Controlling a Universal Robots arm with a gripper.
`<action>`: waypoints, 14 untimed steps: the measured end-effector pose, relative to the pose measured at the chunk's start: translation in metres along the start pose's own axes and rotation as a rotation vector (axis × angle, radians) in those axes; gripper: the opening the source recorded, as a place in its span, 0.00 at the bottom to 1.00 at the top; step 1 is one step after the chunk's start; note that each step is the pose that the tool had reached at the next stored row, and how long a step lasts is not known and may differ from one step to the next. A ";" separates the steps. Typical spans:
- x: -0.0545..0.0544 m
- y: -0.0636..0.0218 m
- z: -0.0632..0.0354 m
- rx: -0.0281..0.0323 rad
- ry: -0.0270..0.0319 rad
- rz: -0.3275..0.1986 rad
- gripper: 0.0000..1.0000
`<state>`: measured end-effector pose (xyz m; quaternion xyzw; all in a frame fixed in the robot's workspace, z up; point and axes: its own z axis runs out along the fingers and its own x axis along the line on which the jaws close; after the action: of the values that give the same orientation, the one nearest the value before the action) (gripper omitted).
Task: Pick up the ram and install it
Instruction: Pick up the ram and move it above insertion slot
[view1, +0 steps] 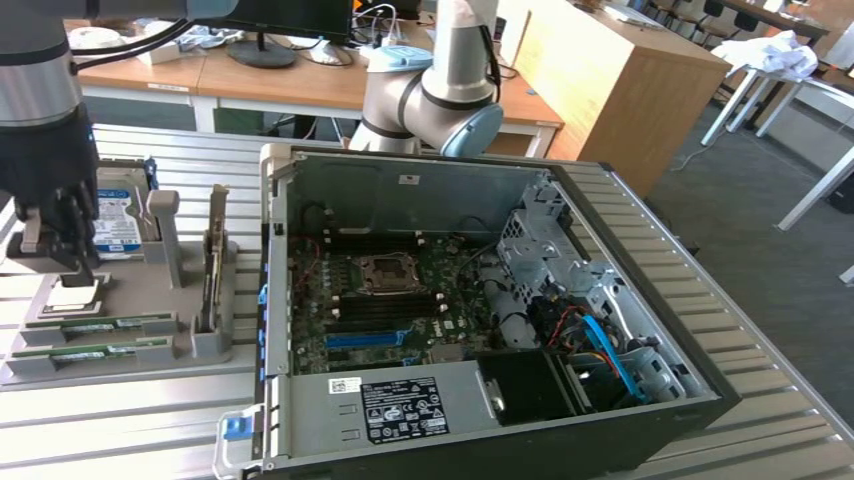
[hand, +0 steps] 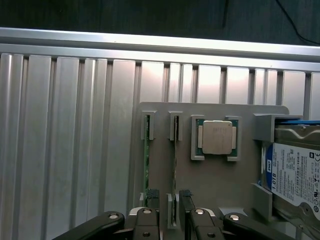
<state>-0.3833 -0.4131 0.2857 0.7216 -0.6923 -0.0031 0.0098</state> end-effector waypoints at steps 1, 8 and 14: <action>0.000 0.0000 0.0007 0.0000 0.0000 0.000 0.30; 0.000 -0.0001 0.0060 0.0000 0.0000 0.000 0.30; 0.000 -0.0002 0.0104 -0.0001 0.0000 0.000 0.30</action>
<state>-0.3833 -0.4131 0.2753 0.7216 -0.6923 -0.0031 0.0098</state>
